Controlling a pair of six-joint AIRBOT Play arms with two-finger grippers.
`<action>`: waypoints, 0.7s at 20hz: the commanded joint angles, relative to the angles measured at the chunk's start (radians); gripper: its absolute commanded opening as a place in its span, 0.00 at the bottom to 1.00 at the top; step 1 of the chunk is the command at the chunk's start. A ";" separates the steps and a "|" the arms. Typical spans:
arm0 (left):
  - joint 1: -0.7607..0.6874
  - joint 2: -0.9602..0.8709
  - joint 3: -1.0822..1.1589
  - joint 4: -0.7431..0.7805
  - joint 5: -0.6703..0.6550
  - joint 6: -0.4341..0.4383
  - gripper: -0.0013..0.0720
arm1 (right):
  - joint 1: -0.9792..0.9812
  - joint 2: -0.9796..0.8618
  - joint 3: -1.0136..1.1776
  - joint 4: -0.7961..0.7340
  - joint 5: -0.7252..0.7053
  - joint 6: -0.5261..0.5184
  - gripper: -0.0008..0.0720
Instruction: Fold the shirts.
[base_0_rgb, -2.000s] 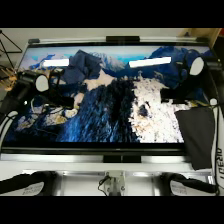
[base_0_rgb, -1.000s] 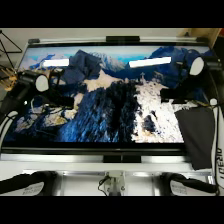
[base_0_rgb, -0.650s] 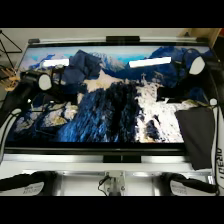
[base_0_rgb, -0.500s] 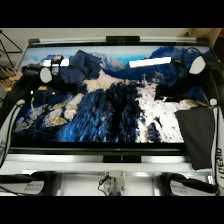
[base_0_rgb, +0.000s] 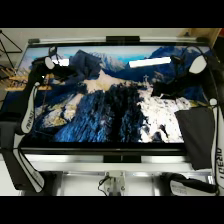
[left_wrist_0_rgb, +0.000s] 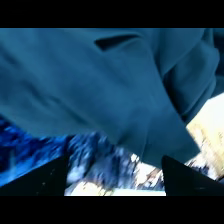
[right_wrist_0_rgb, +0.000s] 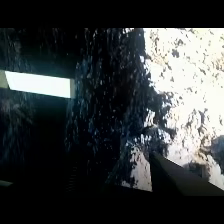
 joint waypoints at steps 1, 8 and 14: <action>0.011 -0.098 0.035 -0.179 0.097 0.002 0.99 | 0.001 -0.001 0.001 0.008 -0.045 -0.001 0.78; -0.016 -0.141 0.035 -0.210 0.150 0.008 0.79 | 0.001 -0.001 0.001 0.007 -0.046 -0.001 0.78; -0.017 -0.026 0.036 -0.218 0.041 0.098 0.06 | 0.001 0.001 0.001 0.038 -0.041 -0.026 0.78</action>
